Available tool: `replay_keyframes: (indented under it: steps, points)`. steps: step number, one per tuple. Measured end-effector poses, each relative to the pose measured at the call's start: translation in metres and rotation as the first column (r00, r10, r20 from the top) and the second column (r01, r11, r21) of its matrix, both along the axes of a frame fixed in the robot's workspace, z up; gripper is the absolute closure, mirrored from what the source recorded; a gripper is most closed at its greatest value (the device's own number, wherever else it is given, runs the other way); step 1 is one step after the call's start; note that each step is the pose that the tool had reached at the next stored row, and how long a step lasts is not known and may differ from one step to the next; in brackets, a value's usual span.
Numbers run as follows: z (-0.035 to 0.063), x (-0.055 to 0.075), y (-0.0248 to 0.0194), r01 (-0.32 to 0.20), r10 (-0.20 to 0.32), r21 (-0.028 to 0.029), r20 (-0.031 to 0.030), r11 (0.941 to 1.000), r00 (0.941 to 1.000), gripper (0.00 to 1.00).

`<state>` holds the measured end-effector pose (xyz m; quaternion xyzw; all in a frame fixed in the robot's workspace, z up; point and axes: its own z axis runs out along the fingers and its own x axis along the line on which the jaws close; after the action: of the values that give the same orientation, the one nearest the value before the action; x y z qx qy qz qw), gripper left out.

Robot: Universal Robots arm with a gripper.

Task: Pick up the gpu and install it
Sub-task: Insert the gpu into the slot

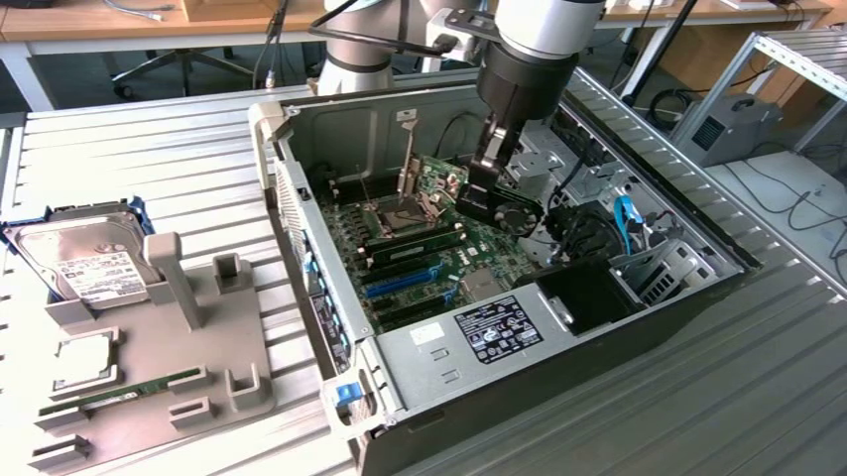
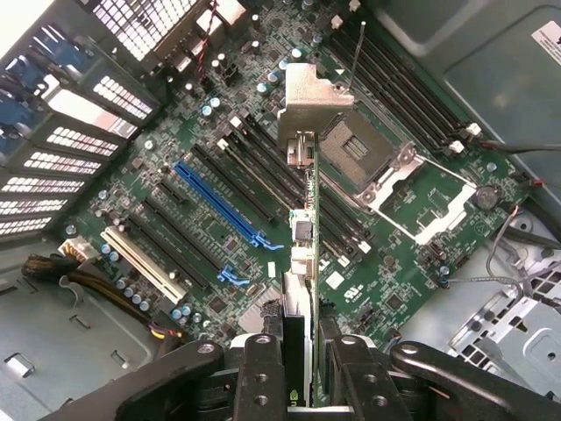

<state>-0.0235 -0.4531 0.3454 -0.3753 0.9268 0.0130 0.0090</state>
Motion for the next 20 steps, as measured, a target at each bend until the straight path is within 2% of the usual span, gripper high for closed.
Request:
replay_keyframes:
  steps: [20]
  points:
    - [-0.0001,0.0000,0.0000,-0.055,0.055,0.0000,0.0000,0.9985,0.9985,0.74]
